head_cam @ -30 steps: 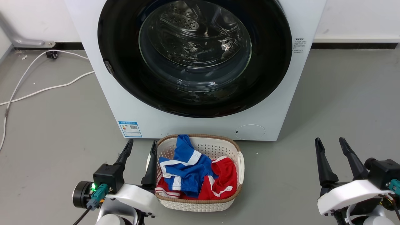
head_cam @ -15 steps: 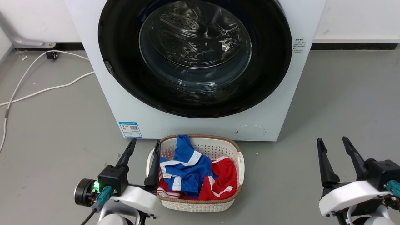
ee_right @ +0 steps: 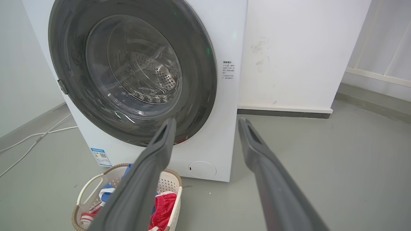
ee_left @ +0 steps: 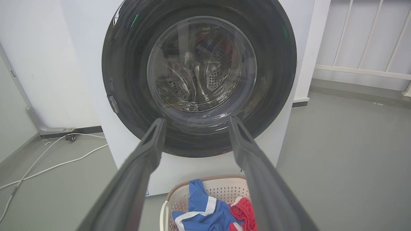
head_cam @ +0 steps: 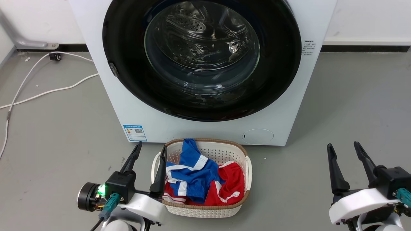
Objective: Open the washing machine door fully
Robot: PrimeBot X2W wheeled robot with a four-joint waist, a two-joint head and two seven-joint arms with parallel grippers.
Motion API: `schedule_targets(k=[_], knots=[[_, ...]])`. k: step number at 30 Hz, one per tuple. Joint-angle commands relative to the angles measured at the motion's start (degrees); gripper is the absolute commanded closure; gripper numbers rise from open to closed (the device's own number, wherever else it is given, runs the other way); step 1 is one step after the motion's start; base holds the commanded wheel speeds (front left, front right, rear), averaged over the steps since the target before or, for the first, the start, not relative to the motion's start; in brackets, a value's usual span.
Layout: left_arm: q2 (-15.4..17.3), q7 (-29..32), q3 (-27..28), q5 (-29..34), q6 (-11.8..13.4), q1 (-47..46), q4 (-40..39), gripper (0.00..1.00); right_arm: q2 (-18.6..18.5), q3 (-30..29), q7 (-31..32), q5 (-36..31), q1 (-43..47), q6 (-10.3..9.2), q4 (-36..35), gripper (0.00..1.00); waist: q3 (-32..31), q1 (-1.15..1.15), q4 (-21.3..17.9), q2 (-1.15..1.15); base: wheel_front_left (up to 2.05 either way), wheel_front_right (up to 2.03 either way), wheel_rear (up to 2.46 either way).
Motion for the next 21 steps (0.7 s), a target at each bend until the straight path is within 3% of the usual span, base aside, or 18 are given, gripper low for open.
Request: schedule_targets(k=[1,2,3,4,9,12,17,21], knots=[[-0.2,-0.3,0.3,0.2,-0.3,-0.5,0.2,0.0,0.1,-0.1,-0.3,0.1,0.3,0.12,0.1,0.0,0.0,0.0,0.0,0.0,0.0,0.0,0.0],[-0.3,-0.3,0.4,0.1,-0.4,-0.5,0.3,0.0,0.1,-0.3,-0.4,1.0,0.3,0.12,0.2,0.0,0.0,0.0,-0.1,0.0,0.0,0.0,0.0],[-0.4,-0.3,0.5,-0.1,-0.4,-0.4,0.5,0.0,0.1,-0.4,-0.7,1.5,0.2,0.12,0.2,0.56,-0.1,0.0,0.0,0.0,0.0,0.0,0.0],[-0.5,-0.3,0.6,-0.1,-0.5,-0.5,0.6,0.0,0.1,-0.3,-1.2,2.2,0.1,0.12,0.1,1.0,-0.1,0.0,0.0,0.0,0.0,0.0,0.0],[-0.7,-0.3,0.8,0.1,-0.8,-0.6,0.9,0.0,0.1,0.0,-2.0,4.7,0.0,0.12,0.4,1.0,-0.1,0.0,0.0,0.0,0.0,0.0,0.0],[-0.8,-0.3,1.0,0.2,-0.9,-0.7,1.2,0.0,0.1,-0.3,-1.8,9.7,-0.3,0.06,1.1,1.0,-0.1,0.0,0.0,0.0,0.0,0.0,0.0],[-1.3,-0.3,1.7,-0.9,-1.1,-0.7,1.5,0.0,0.1,-2.5,0.5,31.0,-1.3,0.07,4.4,1.0,-0.3,0.0,0.0,0.0,0.0,0.0,0.0],[-1.7,-0.3,2.1,-1.1,-1.3,-0.9,1.7,0.0,0.1,-6.3,3.4,43.7,-3.1,0.08,7.7,1.0,-0.1,0.0,0.1,0.0,0.0,0.0,0.0]])
